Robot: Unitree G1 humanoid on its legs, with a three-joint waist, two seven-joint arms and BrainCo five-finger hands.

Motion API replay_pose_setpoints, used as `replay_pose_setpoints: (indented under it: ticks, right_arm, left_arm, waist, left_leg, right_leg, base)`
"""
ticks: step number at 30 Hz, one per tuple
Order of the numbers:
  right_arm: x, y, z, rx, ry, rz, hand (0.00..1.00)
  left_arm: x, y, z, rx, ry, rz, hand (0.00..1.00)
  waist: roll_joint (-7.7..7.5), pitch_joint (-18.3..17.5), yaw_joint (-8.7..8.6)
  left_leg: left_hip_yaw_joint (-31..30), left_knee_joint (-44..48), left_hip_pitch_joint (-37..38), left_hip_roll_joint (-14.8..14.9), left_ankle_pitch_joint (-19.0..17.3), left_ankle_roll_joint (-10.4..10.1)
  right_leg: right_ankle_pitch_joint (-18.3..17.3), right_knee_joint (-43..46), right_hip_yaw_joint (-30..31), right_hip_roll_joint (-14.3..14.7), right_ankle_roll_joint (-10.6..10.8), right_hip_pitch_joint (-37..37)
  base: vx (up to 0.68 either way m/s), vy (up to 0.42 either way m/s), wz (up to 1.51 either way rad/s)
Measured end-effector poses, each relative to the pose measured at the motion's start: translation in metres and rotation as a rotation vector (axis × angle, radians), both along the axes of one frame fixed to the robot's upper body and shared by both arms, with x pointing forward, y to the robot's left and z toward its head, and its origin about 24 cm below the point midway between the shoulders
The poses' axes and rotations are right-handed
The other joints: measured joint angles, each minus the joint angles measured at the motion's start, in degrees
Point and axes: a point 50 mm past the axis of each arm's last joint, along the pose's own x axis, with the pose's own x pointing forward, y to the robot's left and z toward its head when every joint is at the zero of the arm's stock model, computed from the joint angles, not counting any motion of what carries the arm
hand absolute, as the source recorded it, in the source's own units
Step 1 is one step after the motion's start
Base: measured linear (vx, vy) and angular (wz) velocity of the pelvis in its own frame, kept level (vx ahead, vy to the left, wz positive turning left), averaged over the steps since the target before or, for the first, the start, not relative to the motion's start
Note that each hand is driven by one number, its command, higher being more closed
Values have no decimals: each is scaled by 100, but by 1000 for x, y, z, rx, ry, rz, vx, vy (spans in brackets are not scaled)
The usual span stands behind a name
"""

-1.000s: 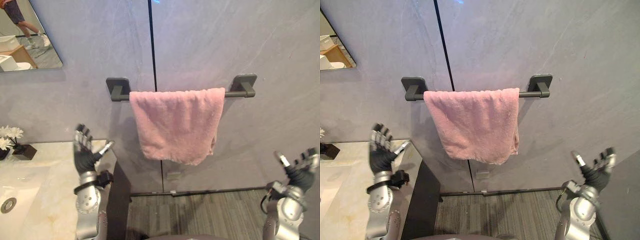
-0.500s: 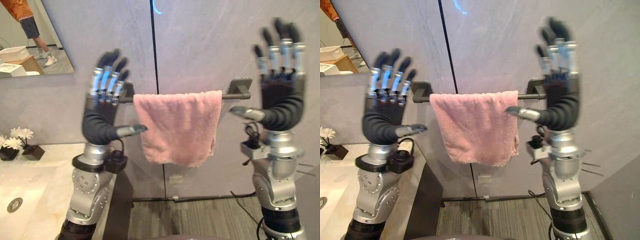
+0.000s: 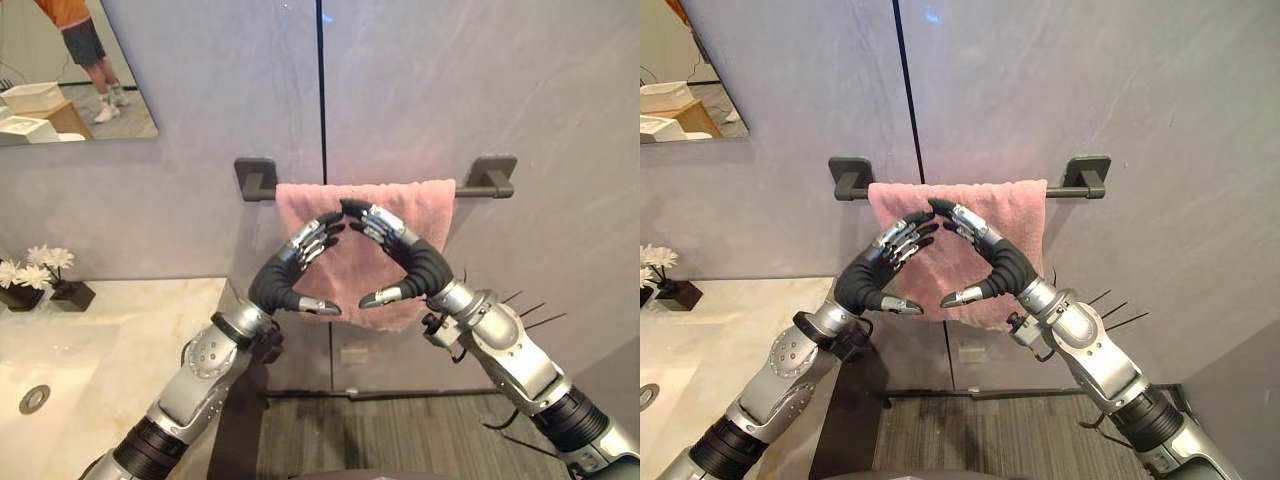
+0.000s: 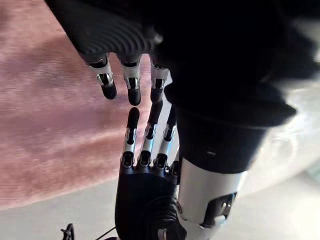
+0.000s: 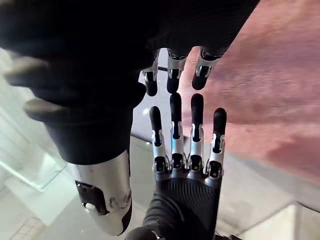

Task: Organize washtable

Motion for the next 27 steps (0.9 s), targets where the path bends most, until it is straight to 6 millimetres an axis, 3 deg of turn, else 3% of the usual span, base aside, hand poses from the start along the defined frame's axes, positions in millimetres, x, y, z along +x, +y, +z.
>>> replay_pose_setpoints:
  ticks: [7,10,13,17,21,27]
  right_arm:
    - [-1,-3,-66,-213,157,-102,0]
    - [-2,-3,-77,-237,176,-146,0]
    - [0,-5,-86,-265,186,-218,0]
    - [6,-9,-91,-243,211,-303,0]
    - [11,-18,-86,-215,193,-369,0]
    - [22,-54,-69,-168,142,-554,0]
  left_arm:
    - [-1,-11,-56,105,192,45,0]
    - [-1,-14,-66,134,217,65,0]
    - [2,-20,-64,148,177,107,0]
    - [16,-21,-64,190,139,199,0]
    - [26,-6,-61,184,131,304,0]
    - [41,27,-52,182,103,481,0]
  waist:
    - [-37,75,-5]
    - [-48,103,-7]
    - [-58,110,-8]
    - [-113,163,-15]
    - [-117,166,-31]
    - [-120,168,-40]
  left_leg:
    - [-10,-21,-86,5,10,3]
    - [-16,-22,-98,13,10,3]
    - [-8,-22,-186,23,11,3]
    - [14,-22,-205,29,14,7]
    - [113,4,-277,47,13,6]
    - [256,8,-290,107,13,4]
  right_leg:
    - [-2,-4,8,-3,-3,-73]
    - [-2,-11,12,-5,-3,-78]
    - [-1,-9,21,-12,-2,-165]
    - [1,-15,40,-12,-2,-189]
    - [56,-74,140,2,-6,-288]
    - [203,-238,289,65,-44,-281]
  base:
    - [0,0,0]
    - [0,0,0]
    - [0,0,0]
    - [0,-2,-1]
    - [7,-3,-13]
    - [-6,-11,-15]
